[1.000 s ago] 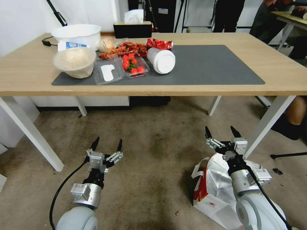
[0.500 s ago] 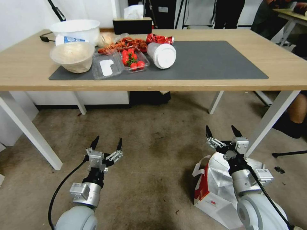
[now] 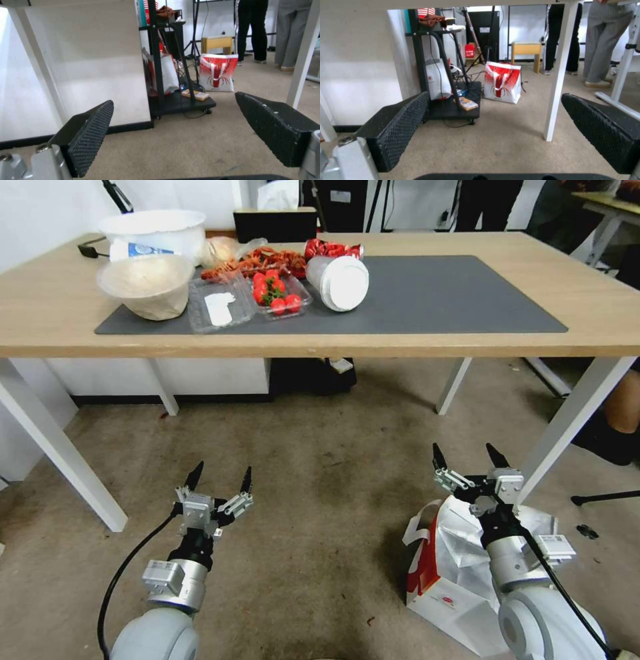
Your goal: Pick up the food delivery bag from the floor and place it on the table.
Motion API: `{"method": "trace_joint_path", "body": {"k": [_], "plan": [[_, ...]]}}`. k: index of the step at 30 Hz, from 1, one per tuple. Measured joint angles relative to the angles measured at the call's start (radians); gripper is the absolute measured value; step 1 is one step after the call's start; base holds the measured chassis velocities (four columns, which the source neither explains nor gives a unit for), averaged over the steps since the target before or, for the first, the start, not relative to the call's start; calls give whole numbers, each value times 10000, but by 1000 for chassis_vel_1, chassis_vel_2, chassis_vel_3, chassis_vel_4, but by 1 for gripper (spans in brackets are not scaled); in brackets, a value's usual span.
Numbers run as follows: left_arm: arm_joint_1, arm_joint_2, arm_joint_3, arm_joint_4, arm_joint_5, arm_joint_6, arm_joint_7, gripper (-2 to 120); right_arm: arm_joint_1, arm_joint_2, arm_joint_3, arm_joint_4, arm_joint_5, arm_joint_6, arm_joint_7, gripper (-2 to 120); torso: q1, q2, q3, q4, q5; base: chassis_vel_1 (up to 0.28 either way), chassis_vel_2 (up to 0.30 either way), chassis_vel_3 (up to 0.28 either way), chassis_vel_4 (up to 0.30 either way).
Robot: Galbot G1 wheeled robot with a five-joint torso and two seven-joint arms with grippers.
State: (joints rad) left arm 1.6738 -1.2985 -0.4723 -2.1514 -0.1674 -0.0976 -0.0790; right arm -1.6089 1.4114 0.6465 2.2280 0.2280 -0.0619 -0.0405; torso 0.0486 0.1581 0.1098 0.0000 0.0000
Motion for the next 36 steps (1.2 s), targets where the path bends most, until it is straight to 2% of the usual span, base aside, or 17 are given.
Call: {"method": "trace_joint_path", "body": {"k": [22,29,36], "plan": [[-46,-17,90,110,-37,-47,-8,93,81,87,-97,-147,-91,31,2,100,-121,-870,-749,-1,0,0,0,0,0],[-7,-72,121,216,-41,-54,-9,93,71,18,-96,-247,-90,32,16,100,-121,-1187,-1072,0,0,0,0,0,0],[-13,-86,140,244,-37,-58,-11,93,141,35,-35,-328,-23,44,45,100,-151,-1355,-1097,0,0,0,0,0,0]]}}
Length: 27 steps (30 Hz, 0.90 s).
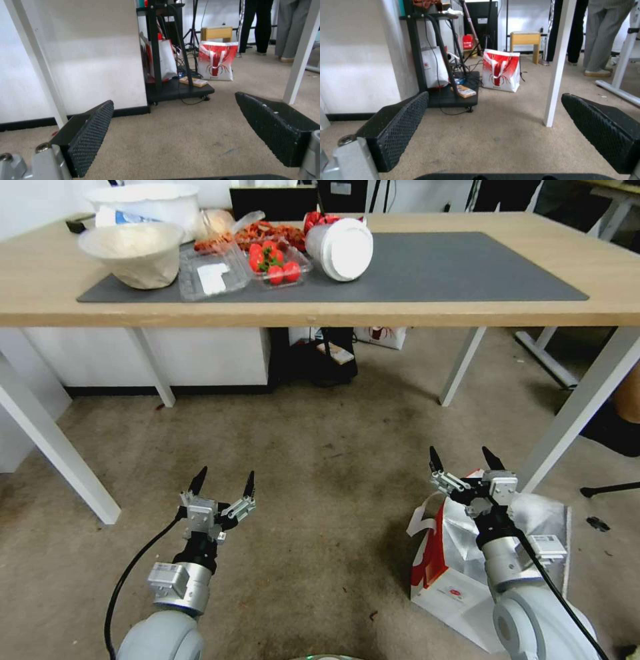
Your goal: Pick up the food delivery bag from the floor and place it on the table.
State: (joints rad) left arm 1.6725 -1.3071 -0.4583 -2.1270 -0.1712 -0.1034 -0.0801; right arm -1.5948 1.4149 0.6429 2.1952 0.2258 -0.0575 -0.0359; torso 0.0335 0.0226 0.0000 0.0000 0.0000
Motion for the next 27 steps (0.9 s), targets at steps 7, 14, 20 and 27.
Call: {"method": "trace_joint_path", "body": {"k": [7,14,20,27], "plan": [[23,-27,39,23,19,-28,-10,93,24,61,3,-63,18,39,4,100,-9,-10,0,0,1,0,0,0,0],[-49,49,100,240,-478,-915,-311,103,-63,8,92,-76,19,83,112,100,-9,23,0,0,0,0,0,0,0],[43,193,26,-167,-647,-735,-320,107,-170,-191,523,-261,-163,-30,391,100,-7,46,0,0,1,0,0,0,0],[60,276,37,-198,-695,-480,-268,101,-58,-505,1767,-833,-458,-318,396,100,-2,64,0,-1,0,0,0,0,0]]}}
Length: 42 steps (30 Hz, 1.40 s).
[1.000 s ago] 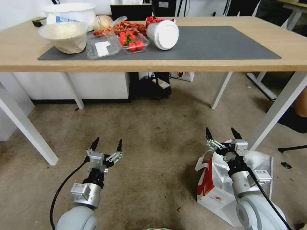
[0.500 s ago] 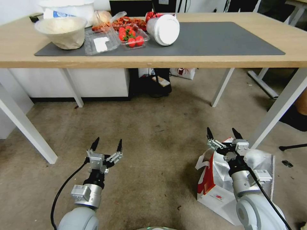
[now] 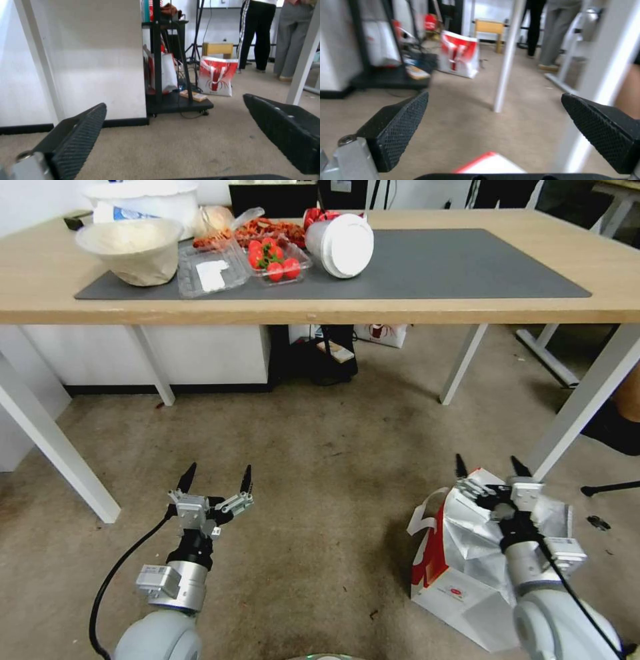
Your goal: Pick up the food delivery bag from the floor and place it on the table.
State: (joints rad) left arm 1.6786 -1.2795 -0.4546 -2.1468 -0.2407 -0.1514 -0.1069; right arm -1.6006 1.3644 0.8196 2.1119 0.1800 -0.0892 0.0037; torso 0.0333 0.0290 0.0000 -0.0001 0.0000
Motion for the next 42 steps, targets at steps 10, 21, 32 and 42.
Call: {"method": "trace_joint_path", "body": {"k": [10,21,32,42], "plan": [[95,-54,60,171,115,110,-20,96,-165,-368,1193,-1017,-81,-91,119,100,2,17,-1,1,1,0,0,0,0],[124,-60,78,235,250,56,-99,95,29,-640,1520,-2498,272,141,13,100,4,28,0,1,0,0,0,0,0],[93,-108,101,291,294,28,-130,96,295,-600,1474,-3608,349,352,16,100,5,34,-1,1,0,0,0,0,0],[103,-150,157,366,378,-14,-255,96,429,-521,1345,-4021,383,561,-8,96,5,37,-1,0,0,0,0,0,0]]}}
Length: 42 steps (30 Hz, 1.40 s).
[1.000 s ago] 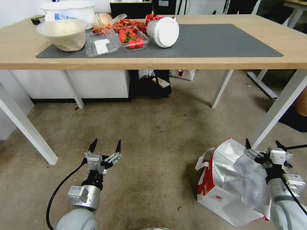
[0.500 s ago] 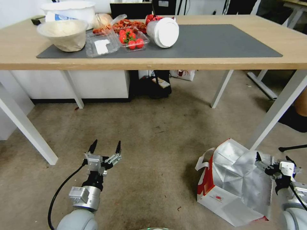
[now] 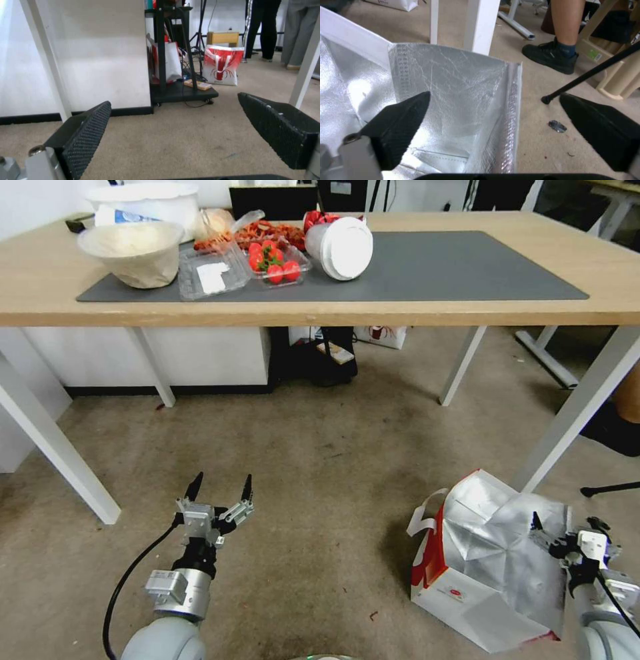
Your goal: Pick up the food delivery bag from the floor and place it on the table.
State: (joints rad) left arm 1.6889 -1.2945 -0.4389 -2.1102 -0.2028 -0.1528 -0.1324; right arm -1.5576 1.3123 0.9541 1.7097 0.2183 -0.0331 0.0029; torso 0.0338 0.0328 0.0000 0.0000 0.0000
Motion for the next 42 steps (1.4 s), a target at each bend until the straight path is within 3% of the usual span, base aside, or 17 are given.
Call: {"method": "trace_joint_path", "body": {"k": [3,5,7,9,11,13,15,19,26,35,42], "plan": [[32,-4,-10,-21,13,-3,-47,96,63,1,-13,-143,-10,71,51,84,1,1,0,1,-1,0,0,0,0],[41,-6,-12,-30,17,-4,-49,95,67,1,-16,-161,-11,80,54,82,0,2,0,1,-1,0,0,0,0],[68,-26,-18,-51,39,-8,-60,96,88,-2,-38,-282,-11,114,82,69,0,3,0,0,-1,0,0,0,0],[70,-29,-18,-53,43,-8,-62,96,93,-1,-41,-302,-11,122,85,69,0,3,0,0,-1,0,0,0,0],[83,-42,-20,-83,67,-11,-73,96,124,-3,-68,-438,4,156,104,54,0,3,0,0,0,0,0,0,0],[85,-44,-21,-88,70,-11,-75,96,127,-3,-72,-447,14,159,106,52,0,3,0,0,0,0,0,0,0],[87,-48,-37,-98,76,-11,-95,96,130,-18,-92,-461,88,168,115,39,1,4,0,0,0,0,0,0,0],[94,-56,-39,-98,83,-11,-97,96,132,-33,-94,-459,117,169,120,31,1,4,0,0,0,0,0,0,0],[76,-68,-21,-94,92,-39,-90,96,134,-10,-133,-451,134,203,166,1,0,5,0,0,0,0,0,0,0],[39,-30,-48,-15,83,-51,-112,96,117,14,-212,-381,313,262,280,0,1,5,0,0,1,0,0,0,0],[-34,-81,-45,82,87,-62,-143,96,-152,-8,-372,511,832,209,237,0,1,5,0,0,-1,0,0,0,0]]}}
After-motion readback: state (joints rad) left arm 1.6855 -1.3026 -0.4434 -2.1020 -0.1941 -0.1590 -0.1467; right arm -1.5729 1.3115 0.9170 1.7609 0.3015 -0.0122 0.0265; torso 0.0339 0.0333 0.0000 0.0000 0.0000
